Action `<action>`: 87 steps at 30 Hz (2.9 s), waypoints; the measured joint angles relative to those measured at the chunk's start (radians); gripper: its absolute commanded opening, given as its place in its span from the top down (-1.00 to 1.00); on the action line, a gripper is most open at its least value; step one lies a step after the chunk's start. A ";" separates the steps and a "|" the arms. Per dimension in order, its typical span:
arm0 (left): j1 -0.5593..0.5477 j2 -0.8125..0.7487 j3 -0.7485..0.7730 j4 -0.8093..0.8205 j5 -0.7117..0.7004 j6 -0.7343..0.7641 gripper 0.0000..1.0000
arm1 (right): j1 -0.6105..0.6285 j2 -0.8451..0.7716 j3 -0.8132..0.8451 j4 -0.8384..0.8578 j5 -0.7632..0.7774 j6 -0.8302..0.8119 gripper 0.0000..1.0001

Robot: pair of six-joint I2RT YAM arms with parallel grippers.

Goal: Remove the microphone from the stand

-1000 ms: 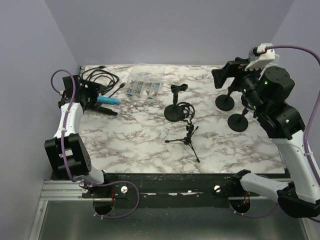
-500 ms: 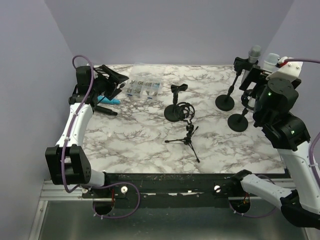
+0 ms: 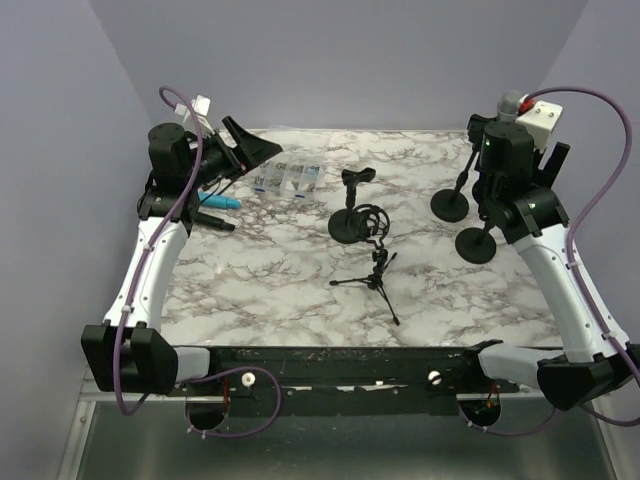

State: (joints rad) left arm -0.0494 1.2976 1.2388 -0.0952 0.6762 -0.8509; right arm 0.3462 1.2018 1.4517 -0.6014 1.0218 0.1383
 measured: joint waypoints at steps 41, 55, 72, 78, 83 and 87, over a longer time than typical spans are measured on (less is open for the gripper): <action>-0.084 -0.056 -0.016 0.100 0.080 0.115 -0.77 | -0.091 -0.100 0.098 0.071 -0.279 -0.108 0.99; -0.159 -0.067 -0.092 0.432 0.260 0.012 -0.73 | -0.068 0.037 0.161 0.213 -1.345 0.021 0.99; -0.168 -0.085 -0.153 0.613 0.299 -0.078 -0.48 | 0.346 0.242 0.077 0.336 -1.520 0.147 0.98; -0.167 -0.084 -0.152 0.560 0.289 -0.050 -0.37 | 0.386 0.277 0.077 0.345 -1.500 0.148 0.99; -0.167 -0.069 -0.150 0.564 0.290 -0.055 0.00 | 0.422 0.286 0.077 0.346 -1.475 0.142 0.99; -0.167 -0.051 -0.148 0.570 0.301 -0.066 0.48 | 0.434 0.290 0.077 0.346 -1.443 0.138 0.99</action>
State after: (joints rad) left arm -0.2161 1.2465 1.0912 0.4751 0.9775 -0.9169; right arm 0.7803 1.4918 1.5291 -0.2554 -0.4210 0.2764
